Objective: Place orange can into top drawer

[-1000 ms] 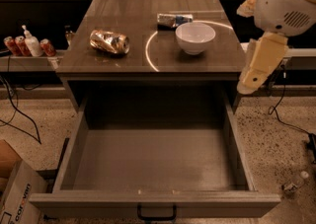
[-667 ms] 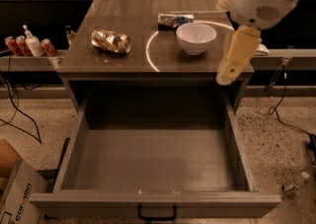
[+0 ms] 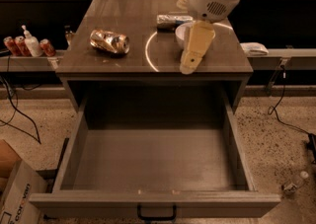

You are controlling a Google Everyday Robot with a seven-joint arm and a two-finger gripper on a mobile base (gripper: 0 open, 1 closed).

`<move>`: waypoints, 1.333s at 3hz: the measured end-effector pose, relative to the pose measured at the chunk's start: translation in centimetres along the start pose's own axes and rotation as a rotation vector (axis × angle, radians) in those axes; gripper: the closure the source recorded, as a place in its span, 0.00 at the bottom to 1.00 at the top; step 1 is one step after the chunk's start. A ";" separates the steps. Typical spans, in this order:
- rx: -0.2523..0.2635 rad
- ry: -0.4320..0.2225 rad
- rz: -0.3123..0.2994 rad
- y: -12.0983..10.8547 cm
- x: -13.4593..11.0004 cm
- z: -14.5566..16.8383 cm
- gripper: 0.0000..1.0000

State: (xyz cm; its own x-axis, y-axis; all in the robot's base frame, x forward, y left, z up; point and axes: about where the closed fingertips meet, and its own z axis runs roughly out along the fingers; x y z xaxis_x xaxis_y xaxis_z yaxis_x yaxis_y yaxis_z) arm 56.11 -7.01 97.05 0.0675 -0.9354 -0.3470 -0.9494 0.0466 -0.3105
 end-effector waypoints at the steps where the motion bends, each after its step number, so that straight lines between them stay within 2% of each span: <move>1: -0.016 -0.042 -0.020 -1.8 -2.2 1.9 0.00; 2: -0.022 -0.040 -0.003 -1.7 -2.1 2.3 0.00; 3: -0.002 -0.148 0.002 -2.6 -4.3 5.4 0.00; 4: 0.029 -0.234 -0.012 -5.4 -6.5 8.1 0.00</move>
Offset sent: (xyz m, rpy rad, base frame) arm 0.0186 0.0225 -0.0033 0.0278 0.0052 0.0313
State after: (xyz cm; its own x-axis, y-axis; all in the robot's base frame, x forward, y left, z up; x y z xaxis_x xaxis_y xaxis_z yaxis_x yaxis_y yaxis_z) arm 63.29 1.68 93.87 0.1512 -0.8293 -0.5380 -0.9392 0.0492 -0.3398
